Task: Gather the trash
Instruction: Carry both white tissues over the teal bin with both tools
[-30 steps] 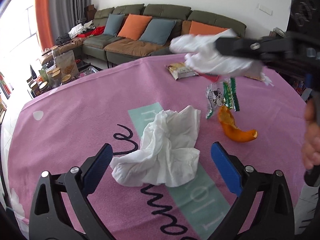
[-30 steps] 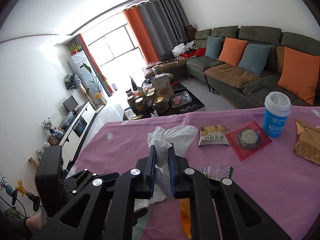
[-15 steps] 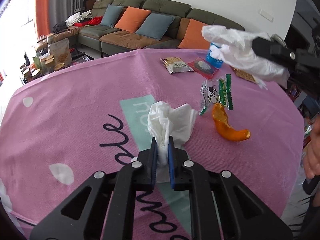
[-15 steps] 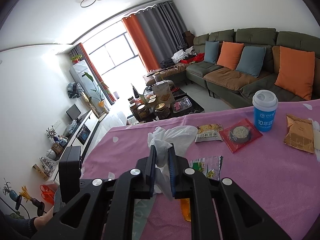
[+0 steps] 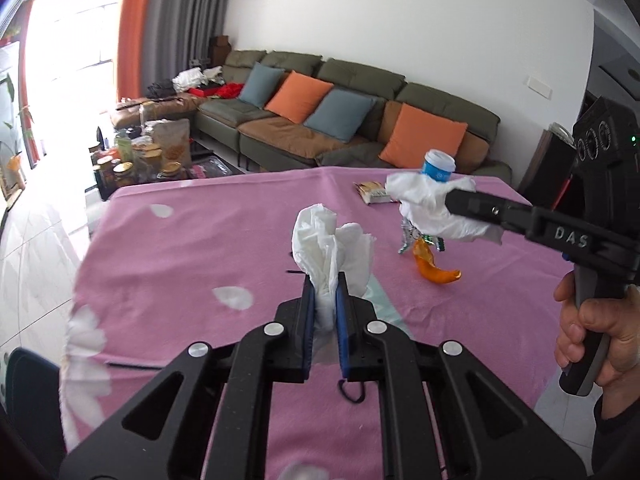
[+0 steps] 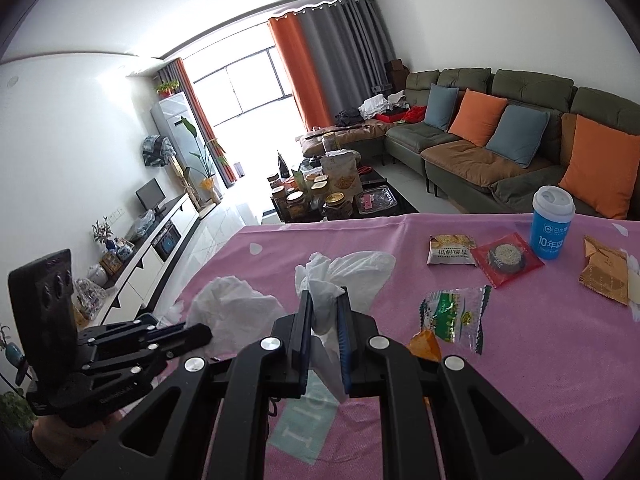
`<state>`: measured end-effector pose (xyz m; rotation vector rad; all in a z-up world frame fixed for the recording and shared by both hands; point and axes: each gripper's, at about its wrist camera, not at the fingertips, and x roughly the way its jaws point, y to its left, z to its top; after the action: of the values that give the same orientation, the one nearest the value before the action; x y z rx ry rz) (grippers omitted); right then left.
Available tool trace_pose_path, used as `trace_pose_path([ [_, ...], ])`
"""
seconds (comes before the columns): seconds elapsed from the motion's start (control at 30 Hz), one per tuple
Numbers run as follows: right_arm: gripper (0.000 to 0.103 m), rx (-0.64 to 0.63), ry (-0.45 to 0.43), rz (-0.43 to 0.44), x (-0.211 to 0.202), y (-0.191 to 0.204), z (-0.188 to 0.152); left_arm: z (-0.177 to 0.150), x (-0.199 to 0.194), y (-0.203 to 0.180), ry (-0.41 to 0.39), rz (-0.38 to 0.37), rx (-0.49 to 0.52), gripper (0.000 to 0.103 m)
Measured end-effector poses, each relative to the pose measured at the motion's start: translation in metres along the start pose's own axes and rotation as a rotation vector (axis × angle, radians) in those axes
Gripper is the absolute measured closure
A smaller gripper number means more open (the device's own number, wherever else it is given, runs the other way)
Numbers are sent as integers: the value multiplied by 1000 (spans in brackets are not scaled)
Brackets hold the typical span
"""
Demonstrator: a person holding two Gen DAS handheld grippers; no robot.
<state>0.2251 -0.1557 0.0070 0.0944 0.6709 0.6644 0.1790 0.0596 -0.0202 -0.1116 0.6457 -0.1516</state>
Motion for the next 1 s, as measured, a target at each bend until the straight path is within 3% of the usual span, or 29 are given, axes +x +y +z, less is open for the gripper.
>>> trace_pose_path([
  [0.13, 92, -99, 20, -67, 2, 28, -7, -13, -34, 12, -33, 56, -5, 93],
  [0.27, 92, -167, 29, -74, 0, 54, -12, -21, -63, 29, -57, 94, -28, 93],
  [0.67, 92, -298, 44, 43, 1, 135, -24, -47, -157, 86, -142, 268, -122, 93],
  [1.0, 92, -423, 131, 161, 40, 207, -34, -88, -220, 156, -132, 440, -247, 93],
])
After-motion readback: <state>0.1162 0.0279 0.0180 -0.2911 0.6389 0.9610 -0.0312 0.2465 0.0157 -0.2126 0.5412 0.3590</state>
